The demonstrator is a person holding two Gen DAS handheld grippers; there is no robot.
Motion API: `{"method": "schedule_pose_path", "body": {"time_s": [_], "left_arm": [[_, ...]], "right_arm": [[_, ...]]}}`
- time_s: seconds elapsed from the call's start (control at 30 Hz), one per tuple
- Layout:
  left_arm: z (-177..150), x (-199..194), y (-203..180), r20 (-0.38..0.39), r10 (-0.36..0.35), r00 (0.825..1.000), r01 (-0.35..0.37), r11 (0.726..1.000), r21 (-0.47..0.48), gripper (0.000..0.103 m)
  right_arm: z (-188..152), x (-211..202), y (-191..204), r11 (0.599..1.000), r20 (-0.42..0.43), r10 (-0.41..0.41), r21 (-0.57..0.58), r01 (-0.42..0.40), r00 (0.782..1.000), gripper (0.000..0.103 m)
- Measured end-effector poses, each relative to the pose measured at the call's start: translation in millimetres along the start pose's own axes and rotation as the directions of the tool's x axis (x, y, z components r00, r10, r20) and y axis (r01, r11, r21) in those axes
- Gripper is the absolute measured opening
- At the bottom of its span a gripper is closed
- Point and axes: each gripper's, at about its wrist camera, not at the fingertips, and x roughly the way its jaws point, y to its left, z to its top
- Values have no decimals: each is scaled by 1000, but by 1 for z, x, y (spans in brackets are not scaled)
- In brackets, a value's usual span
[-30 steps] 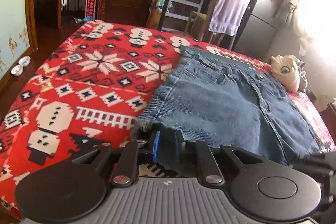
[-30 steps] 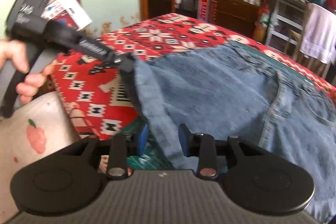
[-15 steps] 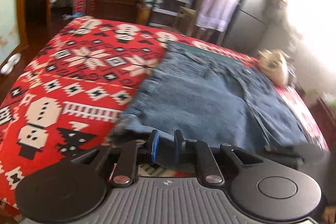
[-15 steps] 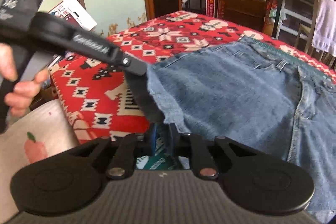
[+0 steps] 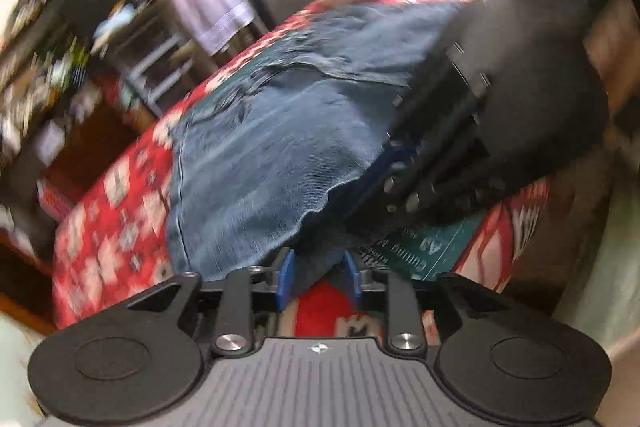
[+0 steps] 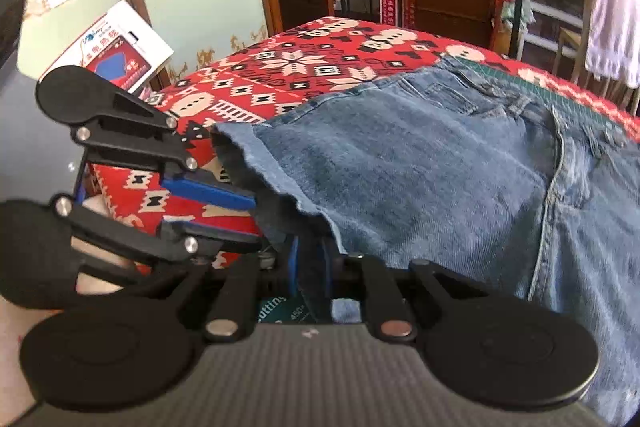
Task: Fold clothes
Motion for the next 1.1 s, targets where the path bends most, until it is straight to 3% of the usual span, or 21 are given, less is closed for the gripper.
{"method": "schedule_pose_path", "body": {"time_s": [0.13,0.3,0.37,0.53,0.67,0.8,0.87,0.93,1.03,1.1], "left_arm": [[-1,8,-15,16,28,999,-31,971,236,28],[-5,13,-21,46,41,998,-55,933,357,21],[-7,13,-24,57,44,997,-63,913,402,13],[-5,9,-18,62,27,998,-49,923,382,9],[4,6,-7,70,27,997,-48,947,318,9],[6,7,-8,72,24,997,-46,945,322,9],[6,5,-9,72,14,997,-37,946,324,10],[3,3,-11,77,7,997,-33,941,337,12],[-3,4,-16,77,20,997,-47,929,366,27],[-6,7,-19,75,34,997,-61,918,392,27]], "right_arm": [[0,0,-5,999,-2,15,36,-15,1000,12],[1,-3,-5,999,-4,17,46,-17,1000,13],[1,-6,-1,999,-3,20,30,-20,1000,14],[-2,-13,19,997,-3,30,-76,-30,1000,17],[-8,-4,32,985,-13,-41,-170,38,999,23],[-12,4,38,965,8,-108,-240,107,994,27],[-13,8,39,962,10,-113,-249,112,994,25],[-12,9,37,960,18,-132,-247,133,991,2],[-10,6,33,968,22,-127,-215,129,992,2],[-9,3,32,971,20,-115,-208,117,993,2]]}}
